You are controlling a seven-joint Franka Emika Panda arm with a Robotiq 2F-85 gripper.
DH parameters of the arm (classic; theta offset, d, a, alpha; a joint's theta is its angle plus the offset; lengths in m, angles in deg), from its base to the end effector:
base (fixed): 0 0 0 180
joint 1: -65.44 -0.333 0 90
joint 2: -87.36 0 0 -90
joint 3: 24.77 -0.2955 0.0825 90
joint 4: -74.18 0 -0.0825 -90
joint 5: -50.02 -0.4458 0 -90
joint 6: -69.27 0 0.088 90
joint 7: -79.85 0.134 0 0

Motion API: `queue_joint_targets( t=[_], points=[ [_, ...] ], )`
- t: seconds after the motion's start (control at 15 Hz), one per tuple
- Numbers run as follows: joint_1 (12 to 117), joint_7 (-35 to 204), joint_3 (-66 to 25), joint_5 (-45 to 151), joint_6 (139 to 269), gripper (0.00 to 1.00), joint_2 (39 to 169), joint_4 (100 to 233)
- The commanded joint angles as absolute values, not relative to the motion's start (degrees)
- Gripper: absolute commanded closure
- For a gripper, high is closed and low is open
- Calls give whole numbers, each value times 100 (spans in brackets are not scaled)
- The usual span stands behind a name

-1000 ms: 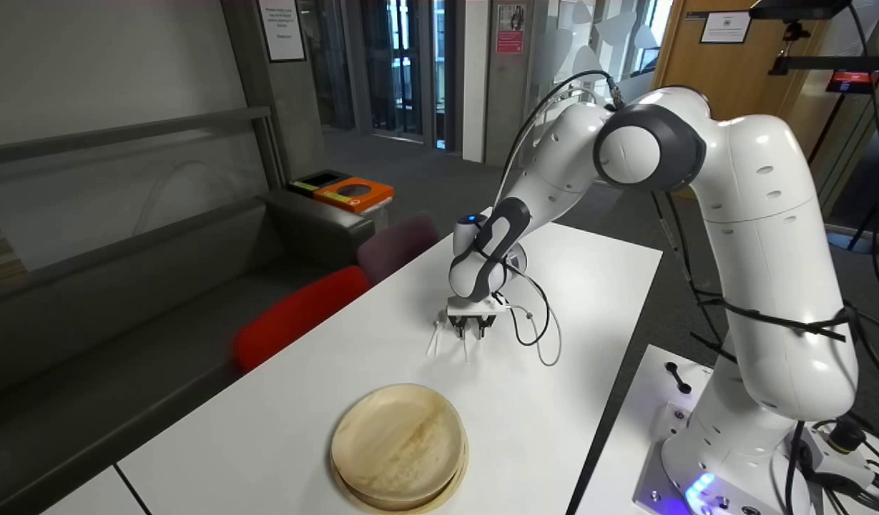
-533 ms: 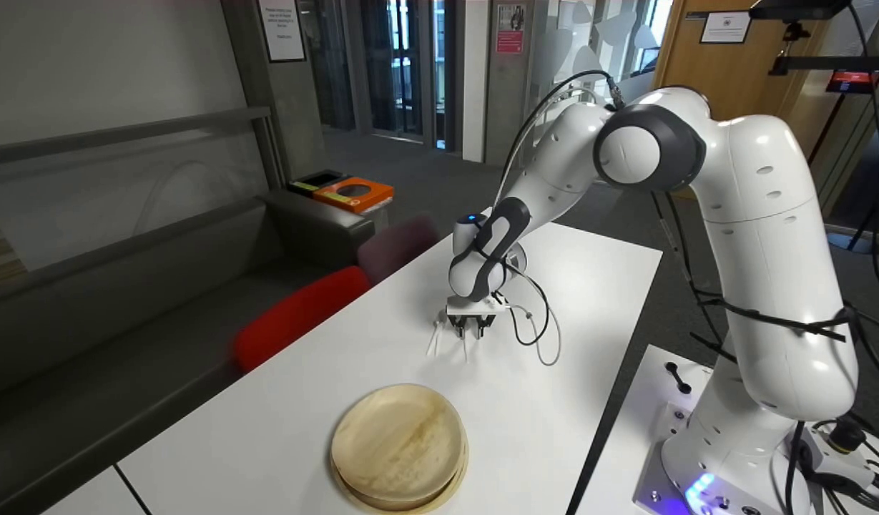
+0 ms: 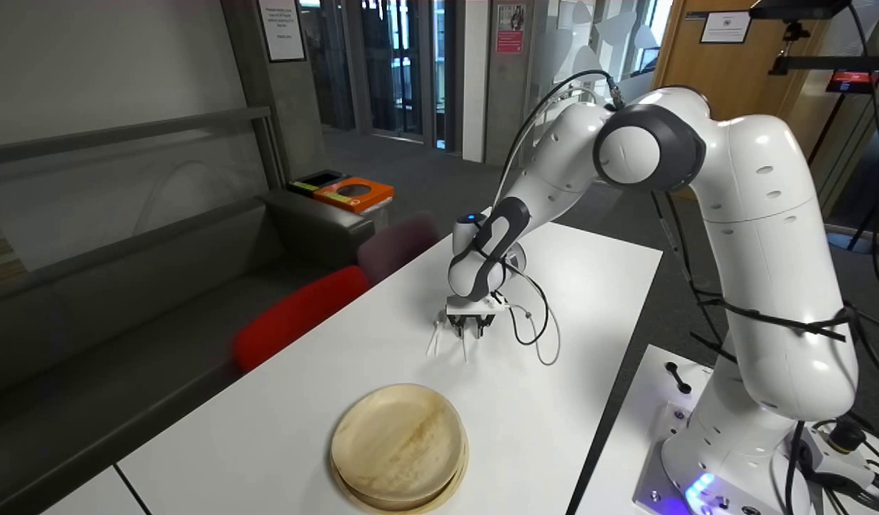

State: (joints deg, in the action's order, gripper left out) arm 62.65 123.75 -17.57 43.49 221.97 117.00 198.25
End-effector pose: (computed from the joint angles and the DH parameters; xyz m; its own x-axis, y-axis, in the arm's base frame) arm 0.5735 -0.0542 0.0529 0.5987 -0.8010 0.0000 -0.8009 -0.5987 0.0152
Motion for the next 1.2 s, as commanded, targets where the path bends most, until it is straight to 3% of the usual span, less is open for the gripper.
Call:
queue_joint_targets(
  t=[0.0,0.67,1.0,1.13],
  points=[
    [6316,12152,-1791,4228,21973,53,11737,19672],
    [6293,12156,-1792,4233,21963,55,11809,19588],
    [6292,12155,-1795,4233,21959,82,11806,19577],
    [6295,12152,-1798,4230,21956,87,11808,19568]
  ],
)
